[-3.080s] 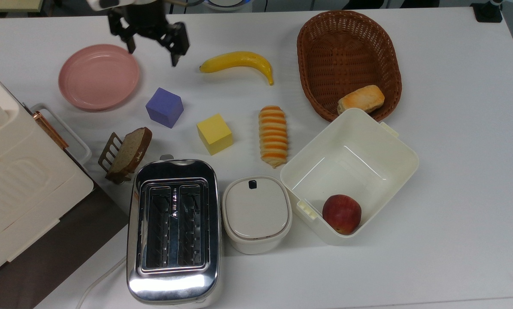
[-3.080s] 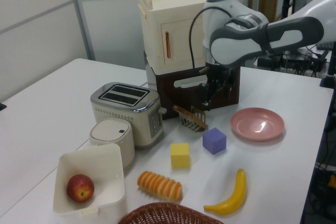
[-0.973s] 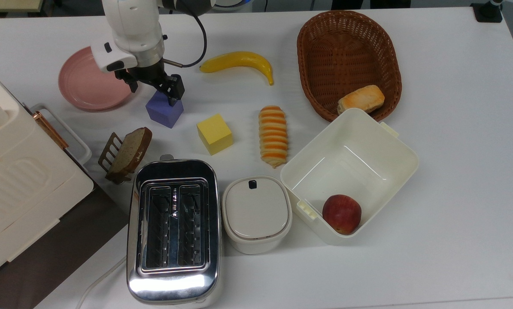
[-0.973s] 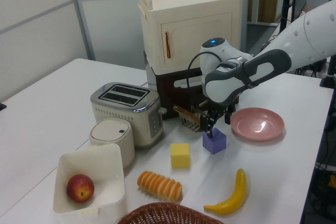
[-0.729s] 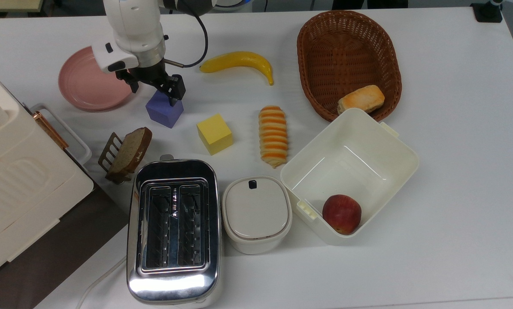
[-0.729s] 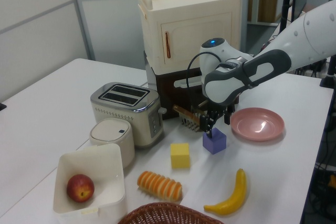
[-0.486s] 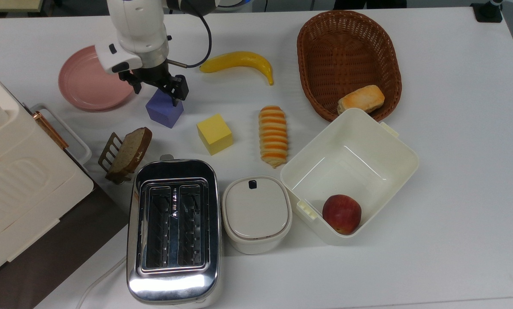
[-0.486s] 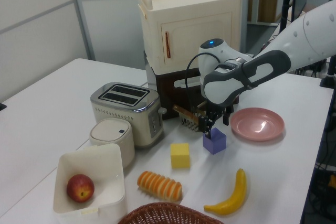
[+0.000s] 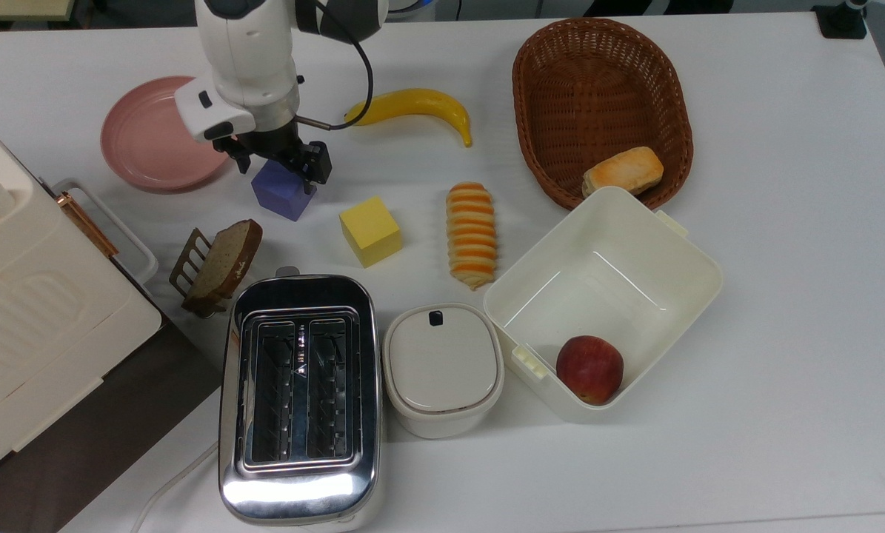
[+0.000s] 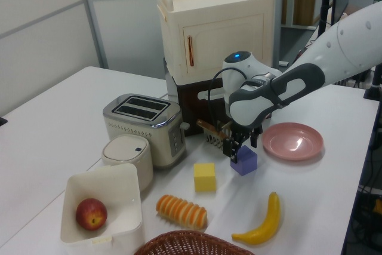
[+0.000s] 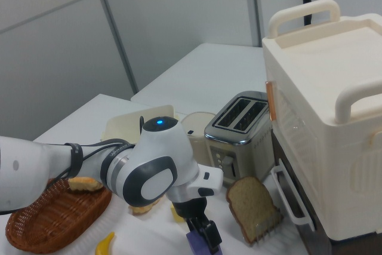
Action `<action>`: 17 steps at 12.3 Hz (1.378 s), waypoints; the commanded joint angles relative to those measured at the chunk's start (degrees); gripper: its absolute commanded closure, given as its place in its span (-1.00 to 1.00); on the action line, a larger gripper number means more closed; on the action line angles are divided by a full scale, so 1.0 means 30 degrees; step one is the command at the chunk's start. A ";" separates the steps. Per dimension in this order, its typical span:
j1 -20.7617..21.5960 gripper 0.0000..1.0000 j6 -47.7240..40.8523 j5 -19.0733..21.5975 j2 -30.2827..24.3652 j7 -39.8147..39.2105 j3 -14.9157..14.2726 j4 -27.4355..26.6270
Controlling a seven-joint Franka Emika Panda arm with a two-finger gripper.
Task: Put the purple cube on a plate
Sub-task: 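Lift the purple cube and carry it over the pink plate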
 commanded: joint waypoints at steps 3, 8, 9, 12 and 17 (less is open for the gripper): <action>0.0216 0.74 0.0565 0.0064 0.0023 0.0435 -0.0032 -0.0223; -0.1127 0.78 -0.0774 0.0152 -0.2342 0.0435 -0.0032 -0.0573; -0.1538 0.78 -0.1449 0.0152 -0.2988 0.0435 -0.0090 -0.0574; -0.2770 0.78 -0.2363 0.0065 -0.4194 0.0230 -0.0673 -0.0574; -0.2948 0.78 -0.2306 -0.0024 -0.4050 -0.1085 -0.2842 -0.0604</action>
